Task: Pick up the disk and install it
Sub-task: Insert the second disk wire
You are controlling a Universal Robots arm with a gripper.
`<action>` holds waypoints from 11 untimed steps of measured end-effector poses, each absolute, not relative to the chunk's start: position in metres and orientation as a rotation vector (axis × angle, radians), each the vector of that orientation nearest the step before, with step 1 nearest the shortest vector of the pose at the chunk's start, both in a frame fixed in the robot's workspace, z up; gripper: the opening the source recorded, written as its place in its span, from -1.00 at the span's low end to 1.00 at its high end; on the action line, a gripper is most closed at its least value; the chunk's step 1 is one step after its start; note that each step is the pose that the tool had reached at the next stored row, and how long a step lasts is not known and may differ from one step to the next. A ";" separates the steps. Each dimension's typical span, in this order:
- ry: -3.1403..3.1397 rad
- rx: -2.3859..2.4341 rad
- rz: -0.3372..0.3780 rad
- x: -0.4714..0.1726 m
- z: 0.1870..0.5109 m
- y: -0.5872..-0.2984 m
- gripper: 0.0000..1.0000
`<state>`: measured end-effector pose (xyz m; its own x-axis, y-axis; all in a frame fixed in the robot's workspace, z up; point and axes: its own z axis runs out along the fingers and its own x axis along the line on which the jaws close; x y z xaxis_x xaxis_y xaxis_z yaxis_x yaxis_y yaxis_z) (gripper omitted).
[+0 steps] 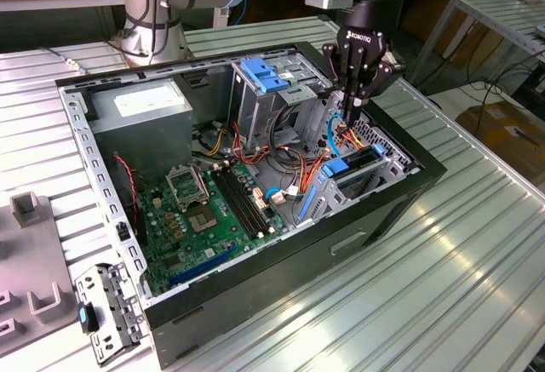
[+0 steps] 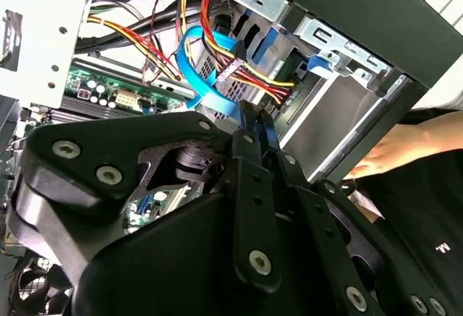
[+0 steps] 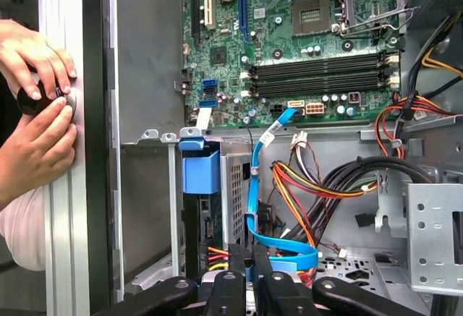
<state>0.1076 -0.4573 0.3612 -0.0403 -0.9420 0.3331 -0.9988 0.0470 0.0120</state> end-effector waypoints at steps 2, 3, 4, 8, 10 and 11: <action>-2.074 1.983 0.328 0.108 0.360 -0.457 -0.68; -2.074 1.983 0.328 0.107 0.360 -0.458 -0.68; -2.074 1.984 0.328 0.107 0.360 -0.458 -0.68; -2.076 1.991 0.330 0.105 0.359 -0.462 -0.68; -2.082 2.000 0.320 0.105 0.359 -0.466 -0.68; -2.086 2.006 0.314 0.105 0.358 -0.470 -0.68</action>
<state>0.1046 -0.4700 0.3583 -0.0362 -0.9500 0.3102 -0.9992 0.0397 0.0050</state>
